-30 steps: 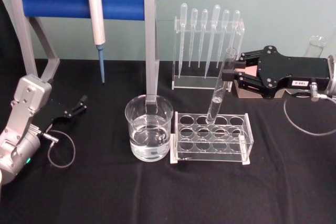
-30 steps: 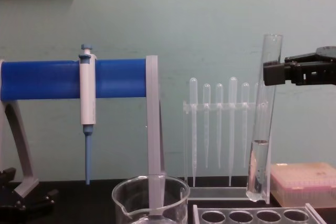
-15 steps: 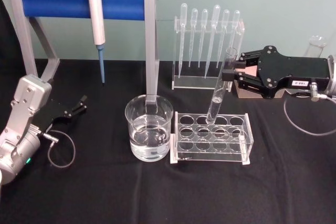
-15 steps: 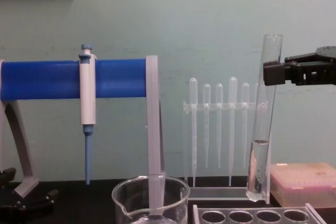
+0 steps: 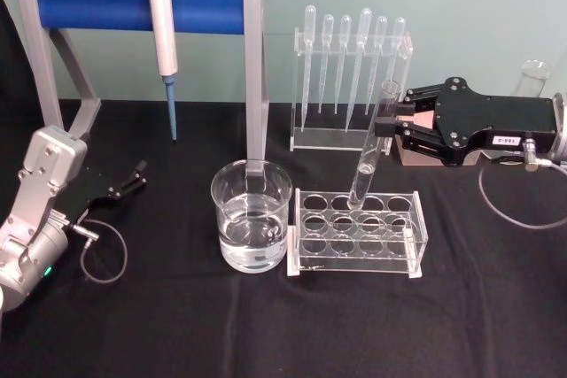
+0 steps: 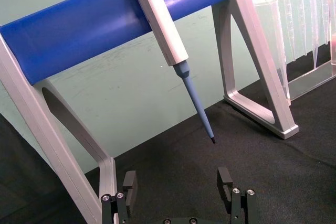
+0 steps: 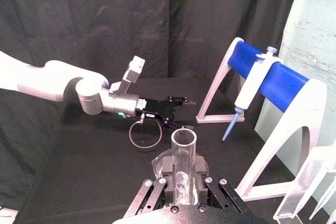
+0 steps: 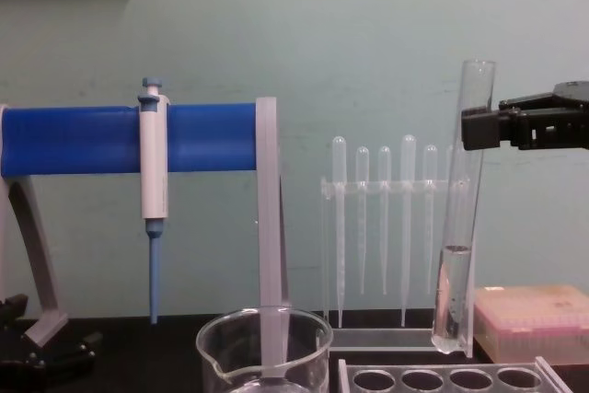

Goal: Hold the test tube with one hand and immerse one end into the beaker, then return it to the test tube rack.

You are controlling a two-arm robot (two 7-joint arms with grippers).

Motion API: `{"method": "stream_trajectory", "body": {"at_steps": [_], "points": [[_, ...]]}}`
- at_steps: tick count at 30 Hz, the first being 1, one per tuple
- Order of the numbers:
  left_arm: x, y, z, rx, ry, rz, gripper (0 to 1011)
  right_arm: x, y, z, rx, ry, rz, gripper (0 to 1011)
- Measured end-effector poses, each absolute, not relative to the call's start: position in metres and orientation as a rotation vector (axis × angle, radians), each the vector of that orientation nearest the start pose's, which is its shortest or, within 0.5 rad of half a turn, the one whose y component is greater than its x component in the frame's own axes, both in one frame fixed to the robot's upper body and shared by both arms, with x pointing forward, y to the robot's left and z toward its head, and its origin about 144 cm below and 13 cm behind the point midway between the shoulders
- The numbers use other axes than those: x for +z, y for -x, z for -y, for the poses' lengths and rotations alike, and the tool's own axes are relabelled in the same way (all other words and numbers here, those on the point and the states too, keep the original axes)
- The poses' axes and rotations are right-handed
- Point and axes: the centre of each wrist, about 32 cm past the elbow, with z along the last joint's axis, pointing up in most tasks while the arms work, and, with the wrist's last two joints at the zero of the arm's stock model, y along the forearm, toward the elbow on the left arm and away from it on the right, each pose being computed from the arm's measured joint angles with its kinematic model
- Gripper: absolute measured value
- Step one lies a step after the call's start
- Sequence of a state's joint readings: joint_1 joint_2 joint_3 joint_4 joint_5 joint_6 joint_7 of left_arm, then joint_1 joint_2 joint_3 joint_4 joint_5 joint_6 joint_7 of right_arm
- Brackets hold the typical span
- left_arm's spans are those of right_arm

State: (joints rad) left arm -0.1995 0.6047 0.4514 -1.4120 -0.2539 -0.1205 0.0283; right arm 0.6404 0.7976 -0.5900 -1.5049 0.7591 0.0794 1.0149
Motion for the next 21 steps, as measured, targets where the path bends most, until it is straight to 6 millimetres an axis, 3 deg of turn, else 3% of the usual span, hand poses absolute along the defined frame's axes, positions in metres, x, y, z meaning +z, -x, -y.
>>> {"method": "stream_trajectory", "body": {"at_steps": [12,21], "points": [[1.14,-0.489,-0.31,1.248,-0.305,0.285,1000,1.324,-0.566,0.328,-0.229,0.155,0.157,238],[1.14,-0.489,-0.31,1.248,-0.305,0.285,1000,1.341,-0.584,0.307,-0.185,0.141,0.199,238]]}}
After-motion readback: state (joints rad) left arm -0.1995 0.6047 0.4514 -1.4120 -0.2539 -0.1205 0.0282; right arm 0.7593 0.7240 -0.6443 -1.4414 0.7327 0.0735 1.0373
